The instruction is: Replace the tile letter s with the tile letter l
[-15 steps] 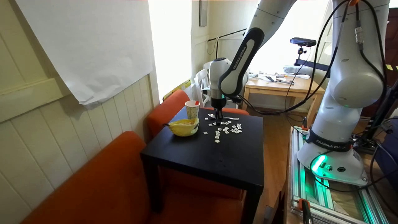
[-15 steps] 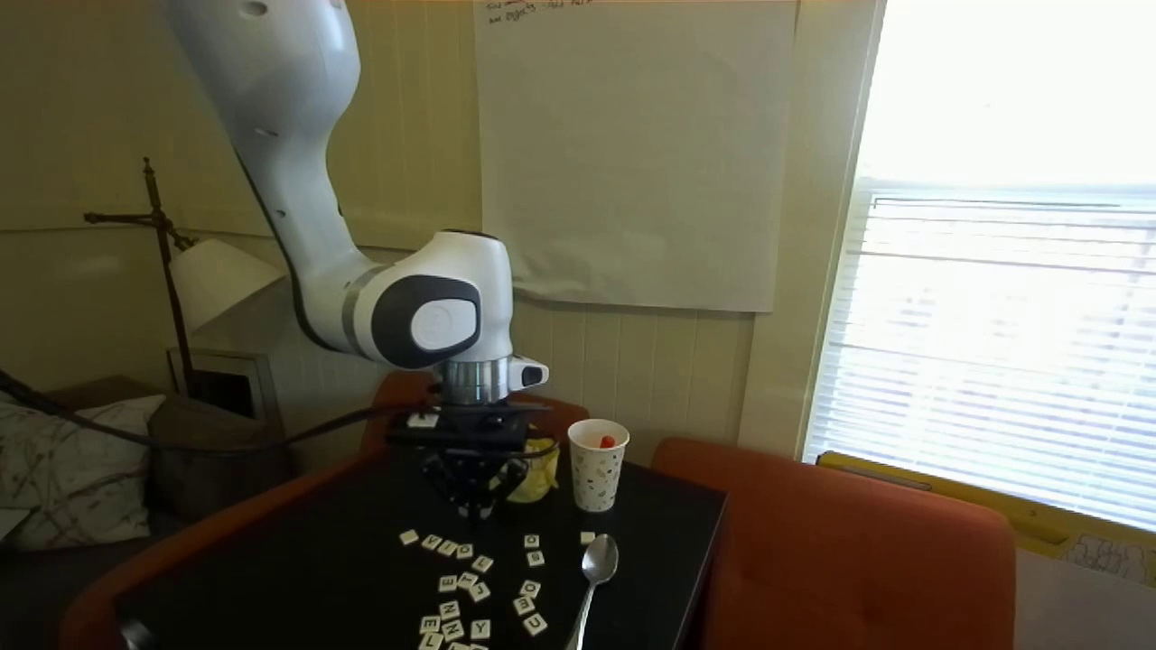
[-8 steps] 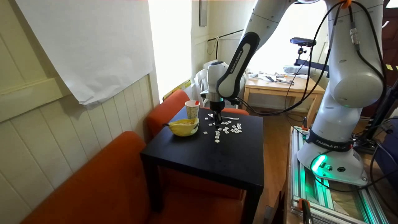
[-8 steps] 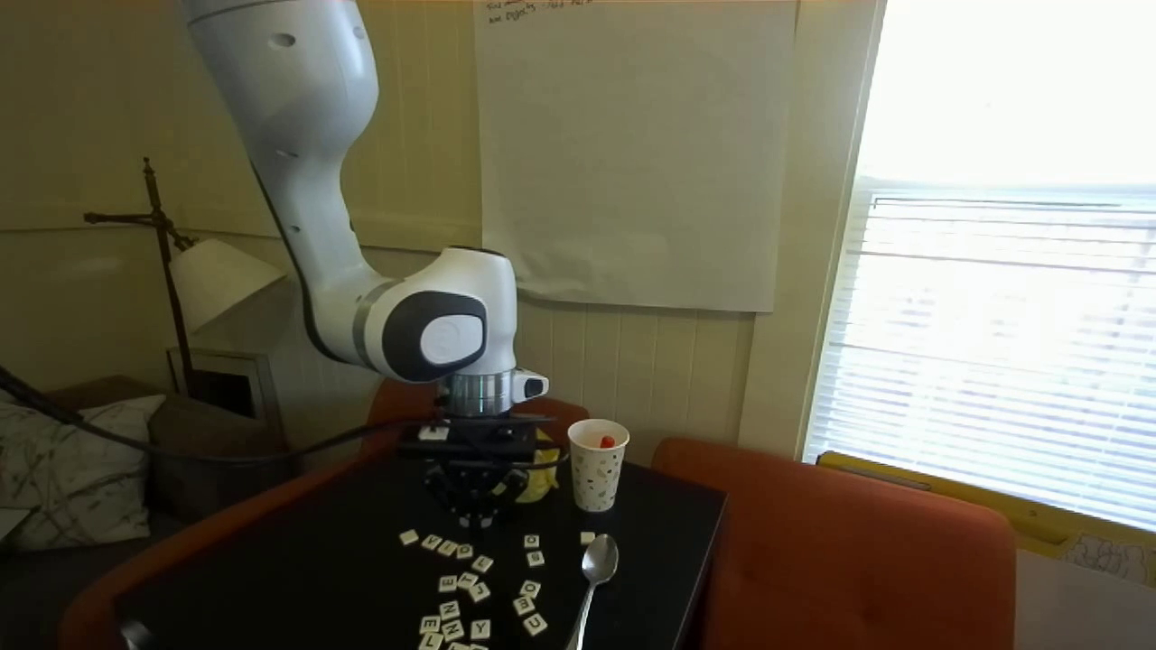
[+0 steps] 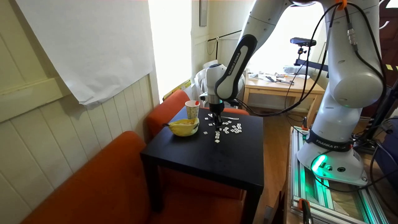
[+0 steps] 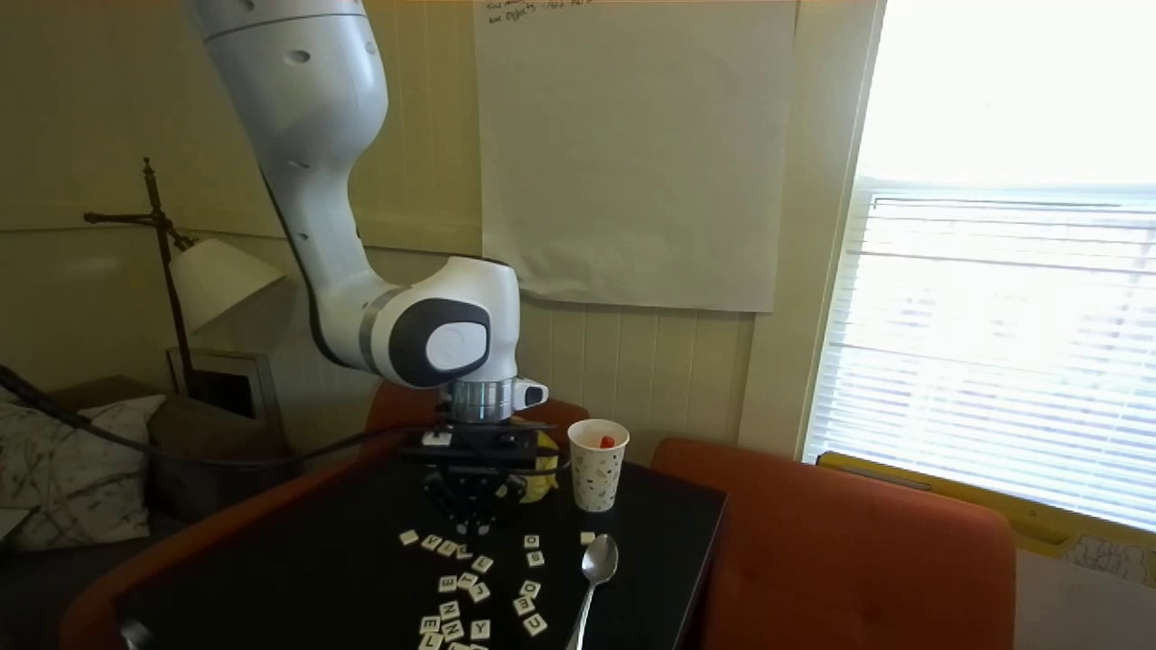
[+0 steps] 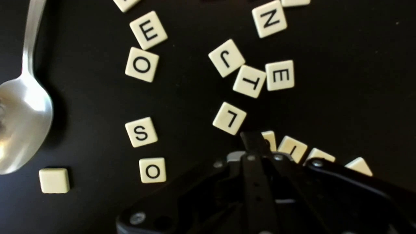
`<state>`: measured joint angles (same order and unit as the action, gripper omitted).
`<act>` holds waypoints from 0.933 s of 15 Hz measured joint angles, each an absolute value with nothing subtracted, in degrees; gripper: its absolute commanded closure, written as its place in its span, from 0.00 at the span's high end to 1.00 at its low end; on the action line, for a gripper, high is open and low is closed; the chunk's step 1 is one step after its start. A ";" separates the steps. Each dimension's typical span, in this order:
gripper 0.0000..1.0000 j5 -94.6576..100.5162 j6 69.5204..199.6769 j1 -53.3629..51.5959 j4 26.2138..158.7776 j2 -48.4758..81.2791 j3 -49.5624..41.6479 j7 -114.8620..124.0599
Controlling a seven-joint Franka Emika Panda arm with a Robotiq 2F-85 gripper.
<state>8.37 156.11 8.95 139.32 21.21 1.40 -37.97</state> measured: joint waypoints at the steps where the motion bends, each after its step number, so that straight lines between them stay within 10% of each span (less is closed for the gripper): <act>1: 0.00 8.37 155.94 9.00 139.26 21.21 1.50 -38.04; 14: 0.00 8.36 153.95 9.07 139.07 21.21 1.79 -38.89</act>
<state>8.36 153.95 9.07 139.07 21.21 1.79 -38.89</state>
